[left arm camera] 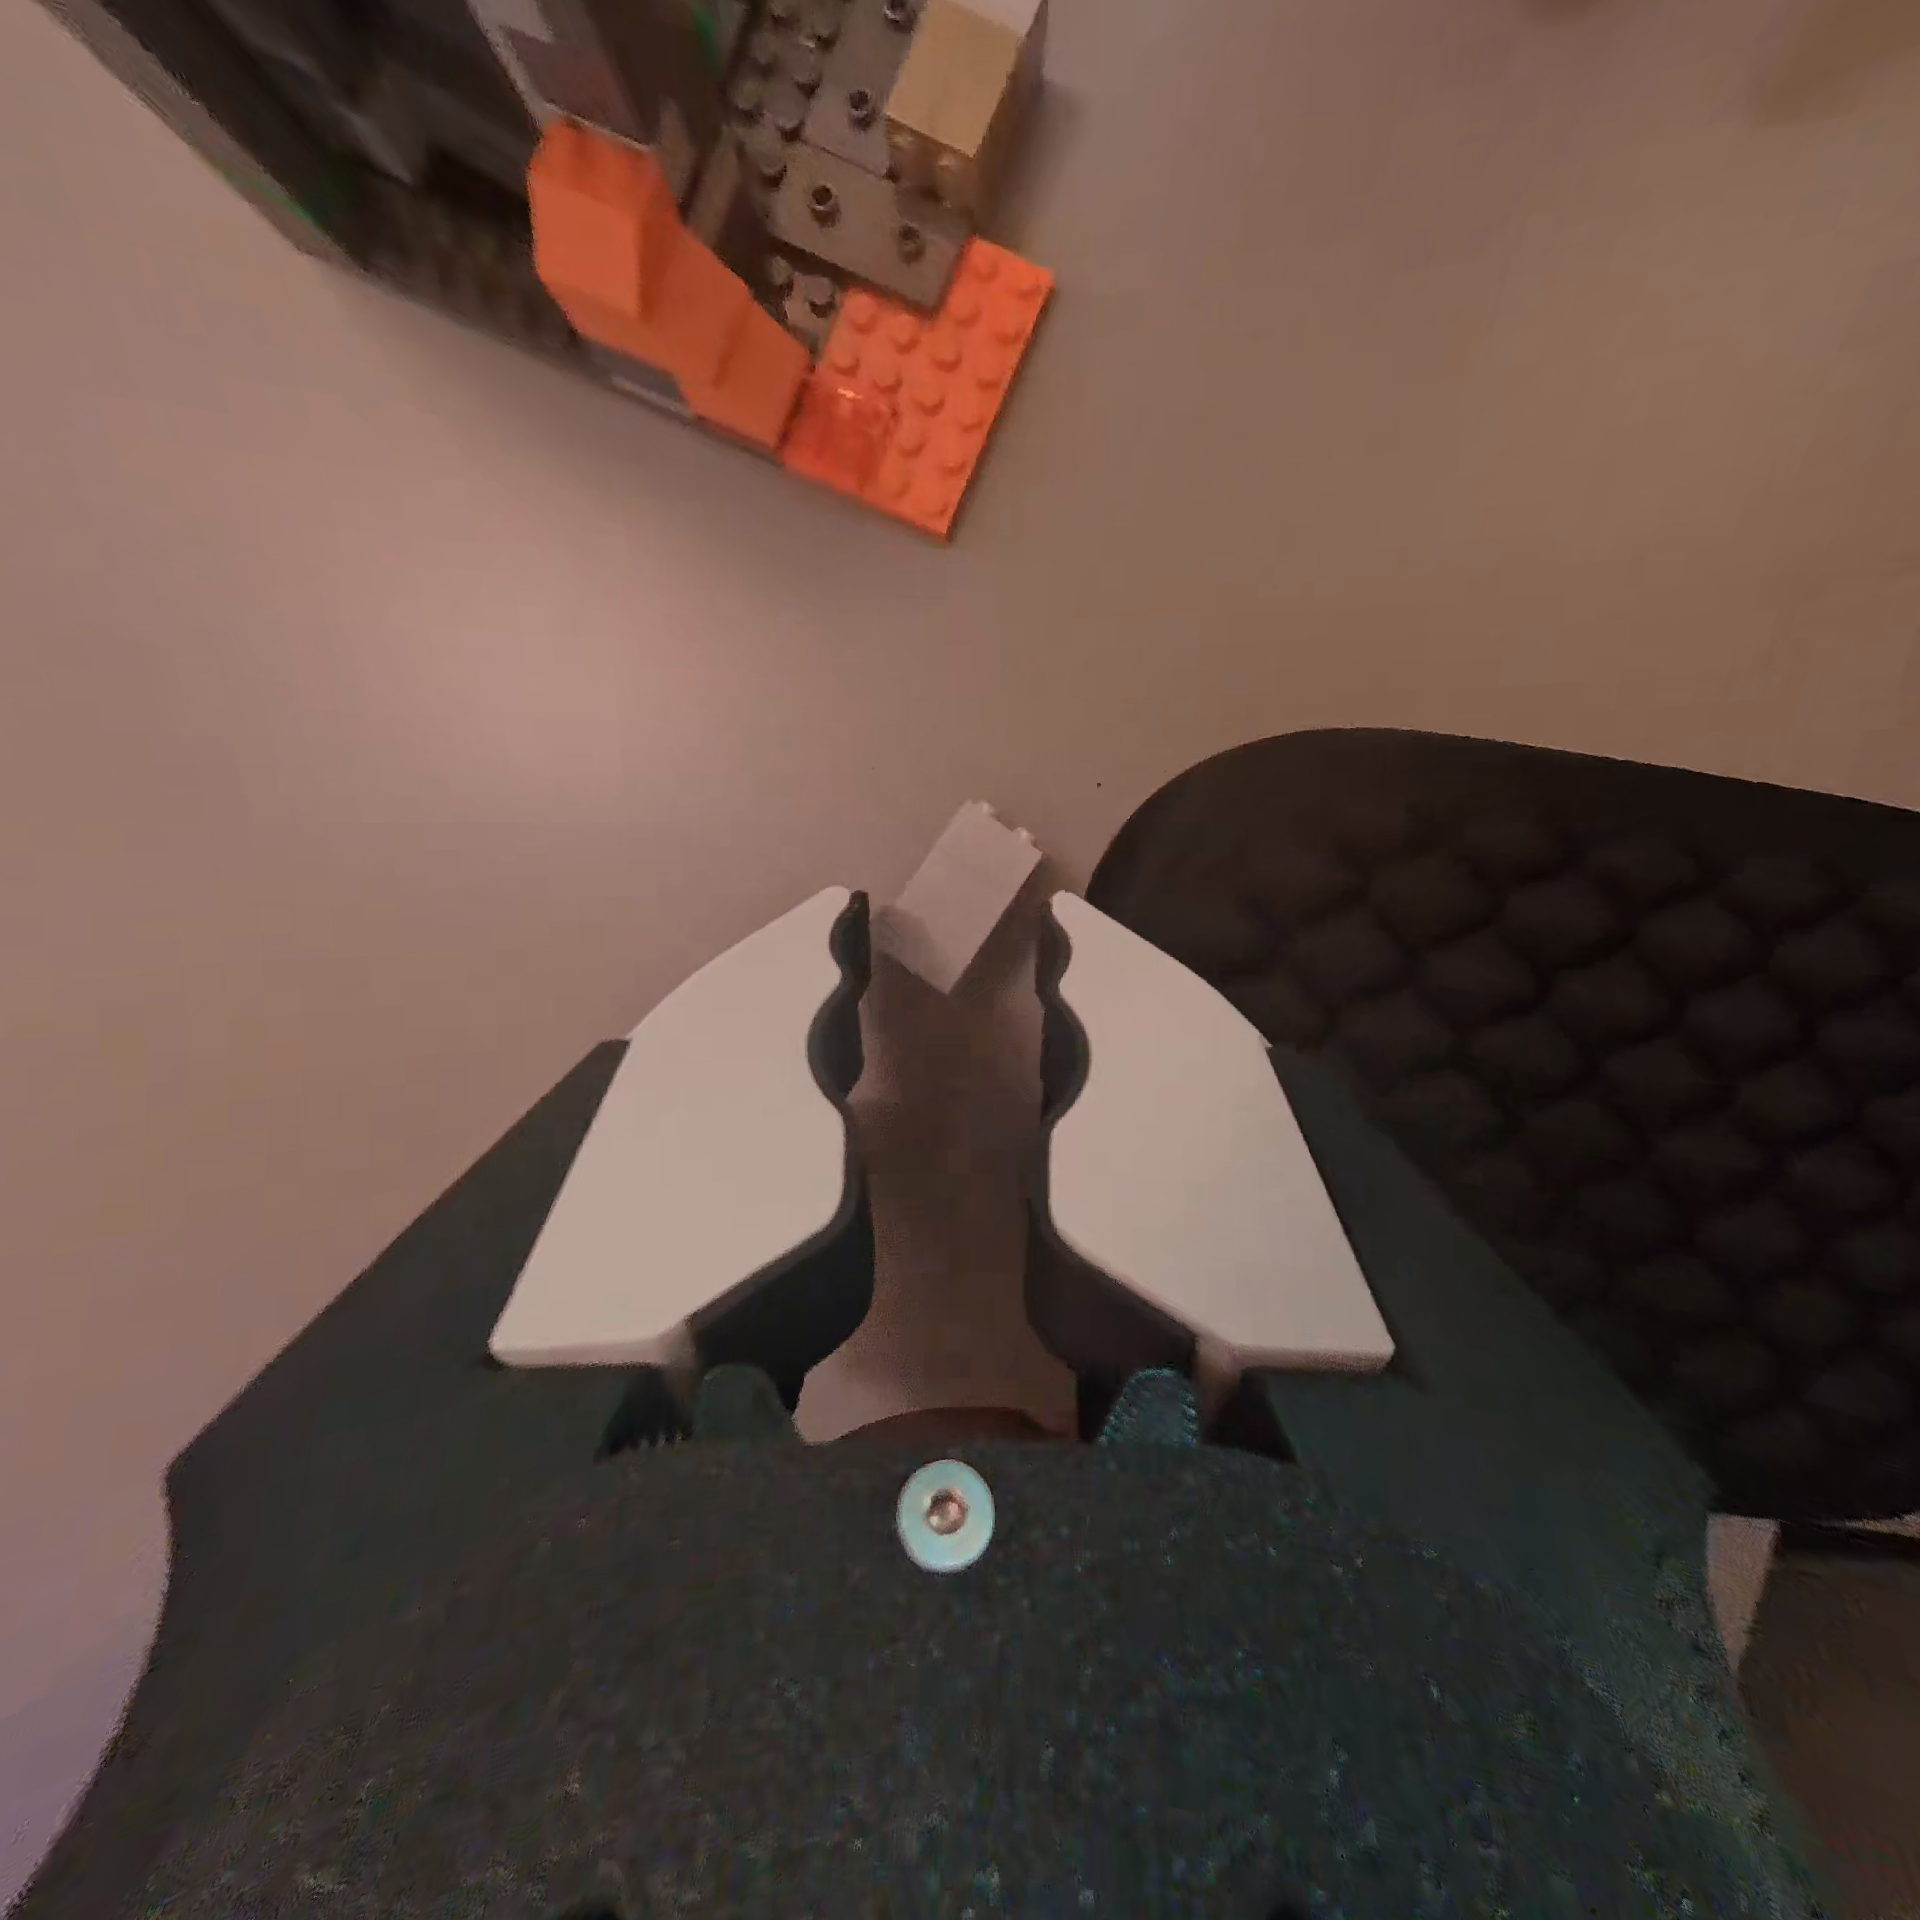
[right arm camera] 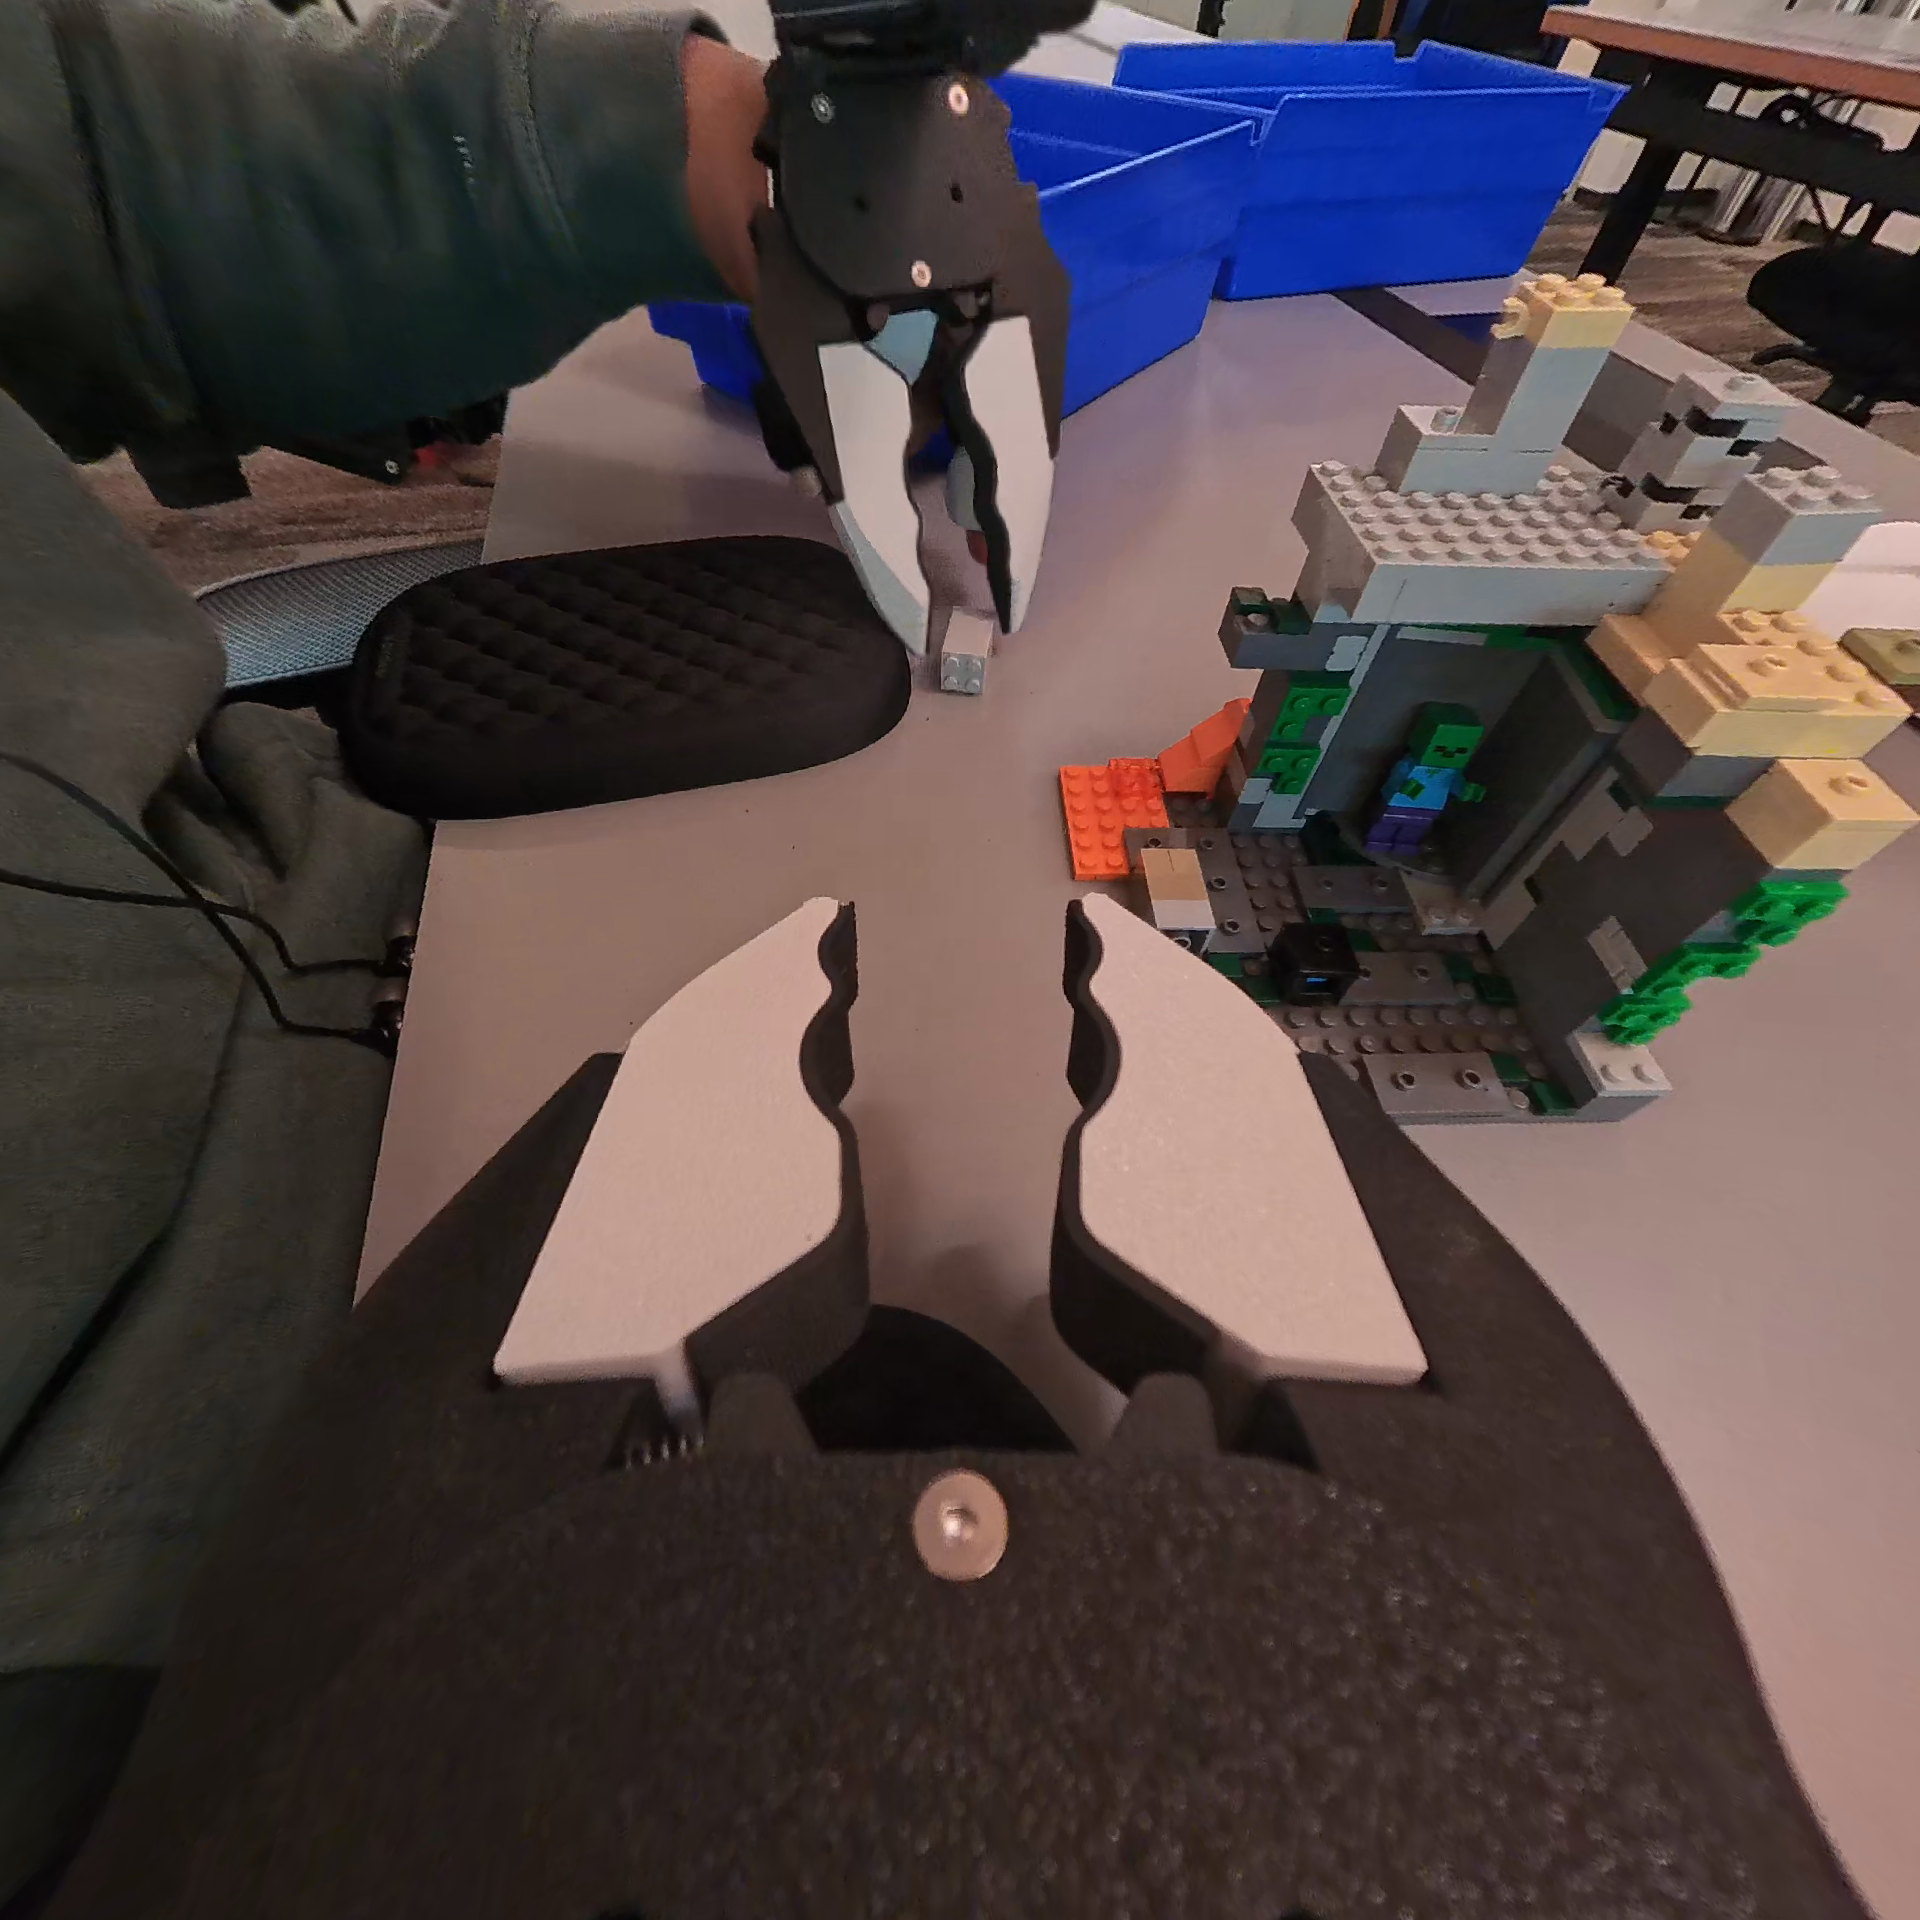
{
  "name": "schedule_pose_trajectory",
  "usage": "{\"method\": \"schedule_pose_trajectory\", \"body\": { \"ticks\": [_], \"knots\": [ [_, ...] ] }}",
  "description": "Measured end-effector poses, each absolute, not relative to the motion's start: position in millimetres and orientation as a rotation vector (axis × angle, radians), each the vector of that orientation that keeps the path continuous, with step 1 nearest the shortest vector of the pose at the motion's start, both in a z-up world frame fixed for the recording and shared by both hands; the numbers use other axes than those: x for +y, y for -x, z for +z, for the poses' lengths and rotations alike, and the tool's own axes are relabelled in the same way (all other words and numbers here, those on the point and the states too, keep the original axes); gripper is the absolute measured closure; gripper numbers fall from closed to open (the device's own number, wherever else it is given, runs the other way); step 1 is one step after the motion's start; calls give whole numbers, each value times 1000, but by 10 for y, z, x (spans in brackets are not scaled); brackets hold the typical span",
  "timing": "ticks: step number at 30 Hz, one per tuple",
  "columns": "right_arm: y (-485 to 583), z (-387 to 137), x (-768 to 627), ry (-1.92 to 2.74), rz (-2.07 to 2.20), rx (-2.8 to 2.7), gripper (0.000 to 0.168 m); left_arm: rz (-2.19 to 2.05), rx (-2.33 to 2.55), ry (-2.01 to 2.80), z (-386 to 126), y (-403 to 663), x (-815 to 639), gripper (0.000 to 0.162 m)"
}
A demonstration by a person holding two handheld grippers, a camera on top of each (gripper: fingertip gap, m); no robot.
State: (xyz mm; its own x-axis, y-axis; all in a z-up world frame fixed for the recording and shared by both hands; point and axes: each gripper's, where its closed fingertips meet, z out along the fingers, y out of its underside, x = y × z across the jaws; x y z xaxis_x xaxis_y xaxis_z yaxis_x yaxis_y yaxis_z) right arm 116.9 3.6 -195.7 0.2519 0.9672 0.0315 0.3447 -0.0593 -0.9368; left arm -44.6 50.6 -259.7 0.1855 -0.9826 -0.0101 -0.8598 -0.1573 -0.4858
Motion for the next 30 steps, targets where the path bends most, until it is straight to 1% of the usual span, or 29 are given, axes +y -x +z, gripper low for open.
{"method": "schedule_pose_trajectory", "body": {
  "ticks": [2,5,13,17,18,20,21,23,28,30],
  "knots": [
    [-1161,-1966,33,1589,826,-1263,130,-431,1773,2054,-2646,391,505,143],
    [-1136,-1963,39,1587,796,-1271,131,-415,1710,1980,-2534,219,509,145],
    [-846,-1676,-6,1460,682,-1352,136,-161,1612,1519,-1818,-480,133,145],
    [-693,-1712,-50,1355,467,-1516,133,-104,1649,1404,-1684,-661,-37,145],
    [-668,-1715,-58,1320,413,-1546,135,-96,1660,1387,-1675,-681,-62,145],
    [-648,-1718,-89,1257,327,-1602,151,-77,1694,1384,-1705,-676,-95,145],
    [-645,-1704,-102,1231,305,-1613,152,-85,1693,1382,-1700,-668,-106,145],
    [-638,-1682,-169,1240,371,-1621,152,-195,1676,1414,-1688,-661,-167,145],
    [-623,-1570,-325,1336,747,-1530,152,-711,1497,1539,-1587,-671,-322,144],
    [-618,-1620,-331,1357,774,-1528,152,-727,1482,1546,-1650,-663,-325,144]
  ]
}}
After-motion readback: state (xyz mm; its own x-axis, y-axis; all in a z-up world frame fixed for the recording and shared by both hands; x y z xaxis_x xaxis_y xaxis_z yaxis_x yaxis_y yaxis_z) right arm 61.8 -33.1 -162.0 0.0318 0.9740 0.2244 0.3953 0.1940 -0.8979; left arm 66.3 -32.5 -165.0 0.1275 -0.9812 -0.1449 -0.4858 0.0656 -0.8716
